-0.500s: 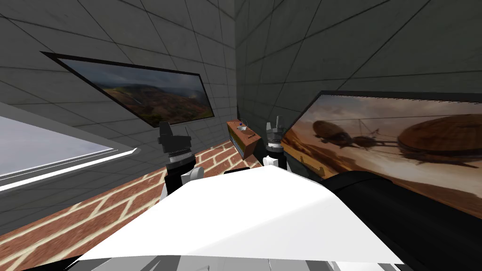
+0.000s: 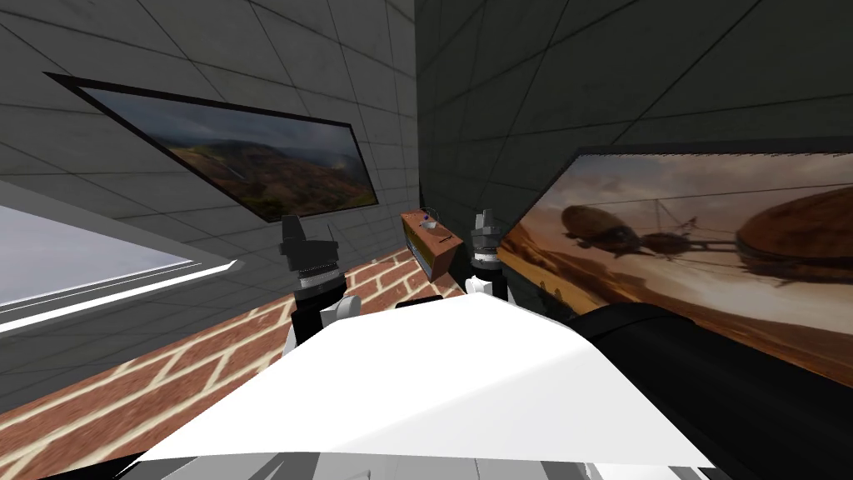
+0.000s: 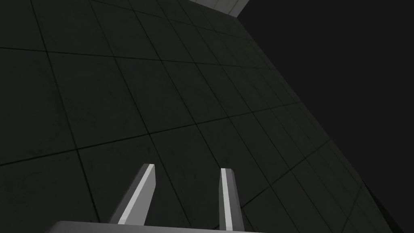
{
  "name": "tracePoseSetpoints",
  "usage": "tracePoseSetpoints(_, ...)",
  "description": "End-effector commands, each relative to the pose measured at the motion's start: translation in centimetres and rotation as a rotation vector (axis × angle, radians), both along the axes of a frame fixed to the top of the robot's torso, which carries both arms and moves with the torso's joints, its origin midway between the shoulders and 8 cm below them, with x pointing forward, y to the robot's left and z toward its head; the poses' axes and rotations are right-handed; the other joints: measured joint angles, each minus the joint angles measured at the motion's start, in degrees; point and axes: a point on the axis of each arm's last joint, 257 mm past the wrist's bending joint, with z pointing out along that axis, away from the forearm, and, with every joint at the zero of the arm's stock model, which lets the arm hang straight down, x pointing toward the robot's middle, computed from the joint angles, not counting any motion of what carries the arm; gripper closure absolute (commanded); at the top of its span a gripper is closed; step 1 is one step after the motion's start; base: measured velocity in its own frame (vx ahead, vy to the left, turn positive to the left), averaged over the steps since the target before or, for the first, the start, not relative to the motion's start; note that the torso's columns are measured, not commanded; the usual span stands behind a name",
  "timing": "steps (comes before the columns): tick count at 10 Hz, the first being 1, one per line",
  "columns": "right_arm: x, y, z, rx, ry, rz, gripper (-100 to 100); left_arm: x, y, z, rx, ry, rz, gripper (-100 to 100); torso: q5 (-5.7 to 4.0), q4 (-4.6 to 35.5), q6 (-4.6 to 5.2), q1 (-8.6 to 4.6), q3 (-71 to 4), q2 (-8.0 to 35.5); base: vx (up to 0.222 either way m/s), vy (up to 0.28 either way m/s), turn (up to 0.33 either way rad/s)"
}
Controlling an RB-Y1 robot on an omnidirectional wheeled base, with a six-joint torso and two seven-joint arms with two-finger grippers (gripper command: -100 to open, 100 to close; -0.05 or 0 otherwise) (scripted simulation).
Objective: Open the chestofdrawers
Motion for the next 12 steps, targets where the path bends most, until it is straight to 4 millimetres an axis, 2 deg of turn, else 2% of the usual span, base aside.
tracePoseSetpoints(1, 0.0, 0.0, 0.0, 0.000, 0.000, 0.000, 0, 0.0, 0.0, 0.0, 0.000, 0.000, 0.000, 0, 0.00, 4.2, 0.00, 0.00, -8.4, 4.2, 0.000, 0.000, 0.000)
tracePoseSetpoints(4, 0.0, 0.0, 0.0, 0.000, 0.000, 0.000, 0, 0.0, 0.0, 0.0, 0.000, 0.000, 0.000, 0, 0.00, 16.9, 0.00, 0.00, -33.8, 16.9, 0.000, 0.000, 0.000)
tracePoseSetpoints(5, 0.8, 0.7, -1.4, -0.082, 0.053, -0.009, -100, 0.0, 0.0, 0.0, 0.000, 0.000, 0.000, 0, 0.00, 21.1, 0.00, 0.00, -42.3, 21.2, 0.045, 0.029, 0.067)
tracePoseSetpoints(6, 1.2, 0.9, -2.4, -0.128, 0.085, -0.020, -100, 0.0, 0.0, 0.0, 0.000, 0.000, 0.000, 0, 0.02, 23.0, -0.01, 0.08, -46.3, 23.0, 0.087, 0.050, 0.094)
tracePoseSetpoints(9, 2.9, 1.3, -6.6, -0.298, 0.215, -0.077, -100, 0.0, 0.0, 0.0, 0.000, 0.001, 0.000, 0, 0.01, 23.8, 0.00, 0.03, -47.7, 23.7, 0.112, 0.052, 0.086)
tracePoseSetpoints(10, 2.9, 1.3, -6.6, -0.306, 0.215, -0.079, -100, 0.0, 0.0, 0.0, 0.000, 0.001, 0.000, 0, 0.00, 23.8, 0.00, 0.01, -47.7, 23.8, 0.101, 0.041, 0.036)
tracePoseSetpoints(12, 3.9, 1.0, -10.3, -0.435, 0.322, -0.130, -100, 0.0, 0.0, 0.0, 0.000, 0.001, 0.000, 0, -0.01, 23.8, 0.00, -0.02, -47.6, 23.9, 0.130, 0.057, 0.087)
